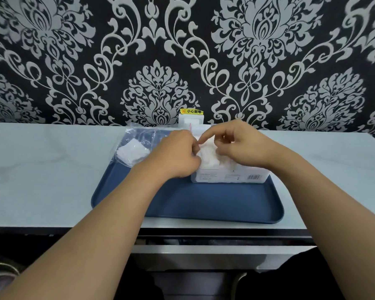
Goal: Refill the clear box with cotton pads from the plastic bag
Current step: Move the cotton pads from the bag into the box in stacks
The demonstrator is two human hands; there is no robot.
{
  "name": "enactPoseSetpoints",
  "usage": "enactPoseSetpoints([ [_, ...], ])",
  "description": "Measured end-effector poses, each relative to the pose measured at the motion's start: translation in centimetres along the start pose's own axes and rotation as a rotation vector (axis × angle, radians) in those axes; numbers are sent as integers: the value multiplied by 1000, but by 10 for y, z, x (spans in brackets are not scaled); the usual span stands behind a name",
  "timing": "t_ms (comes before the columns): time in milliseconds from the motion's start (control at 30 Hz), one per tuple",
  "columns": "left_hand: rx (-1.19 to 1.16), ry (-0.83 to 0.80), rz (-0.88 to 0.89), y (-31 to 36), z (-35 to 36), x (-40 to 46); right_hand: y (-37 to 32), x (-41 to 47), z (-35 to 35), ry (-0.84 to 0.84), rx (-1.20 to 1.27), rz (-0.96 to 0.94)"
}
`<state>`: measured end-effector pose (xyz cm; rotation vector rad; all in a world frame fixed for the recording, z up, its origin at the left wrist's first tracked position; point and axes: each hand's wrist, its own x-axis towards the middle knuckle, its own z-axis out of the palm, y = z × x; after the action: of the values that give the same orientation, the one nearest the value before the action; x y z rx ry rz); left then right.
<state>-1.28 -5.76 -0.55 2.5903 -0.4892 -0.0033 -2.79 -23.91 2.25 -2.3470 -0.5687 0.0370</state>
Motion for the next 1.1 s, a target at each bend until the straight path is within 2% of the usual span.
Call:
enactPoseSetpoints([
  [133,-49,45,-23,3,2,3,6,-6,-4,-21,0,37],
  [300,10,105,-56,9,7,2,7,0,5,98,-78,136],
  [367,44,118,-80,14,8,1,7,1,4,58,-110,146],
  [567,95,89,-92,14,7,0,5,2,3,-201,-327,220],
  [800,129,112,-181,27,12,-1,-4,5,12,-21,-460,255],
  [933,151,127,-232,39,17,-1,4,5,9,0,-406,210],
  [1033,34,67,-209,38,23,4,7,0,3,46,-268,166],
  [1100,-74,1,-163,33,20,5,5,-4,-2,0,-177,167],
])
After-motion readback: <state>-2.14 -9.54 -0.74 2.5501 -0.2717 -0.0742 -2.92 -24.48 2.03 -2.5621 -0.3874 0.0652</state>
